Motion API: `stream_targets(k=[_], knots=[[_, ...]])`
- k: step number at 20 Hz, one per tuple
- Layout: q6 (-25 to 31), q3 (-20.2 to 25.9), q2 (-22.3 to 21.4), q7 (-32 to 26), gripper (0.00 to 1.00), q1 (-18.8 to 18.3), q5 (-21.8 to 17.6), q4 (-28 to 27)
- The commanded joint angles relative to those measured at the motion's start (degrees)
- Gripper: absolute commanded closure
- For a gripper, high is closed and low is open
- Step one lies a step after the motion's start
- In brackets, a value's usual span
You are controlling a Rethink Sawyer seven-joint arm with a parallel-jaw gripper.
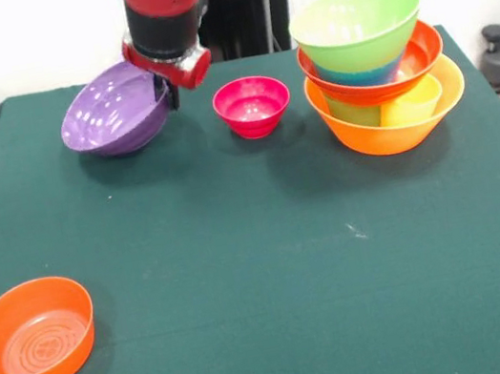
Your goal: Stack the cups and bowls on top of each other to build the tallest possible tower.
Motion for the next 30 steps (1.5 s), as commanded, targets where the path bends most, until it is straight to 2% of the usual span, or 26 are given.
stream_targets(k=[1,5,11,20,30], knots=[[7.0,-0.1,-10.9,2.9,1.0,6.2,-3.0,0.5],[11.0,1.2,-14.6,0.3,1.0,5.8,-2.1,-0.3],[17.6,2.9,-16.6,-1.4,1.0,6.5,-1.6,-5.1],[25.3,5.0,-16.7,1.3,1.0,8.3,-0.2,-10.6],[24.4,6.1,-15.3,4.6,1.0,10.7,1.6,-11.4]])
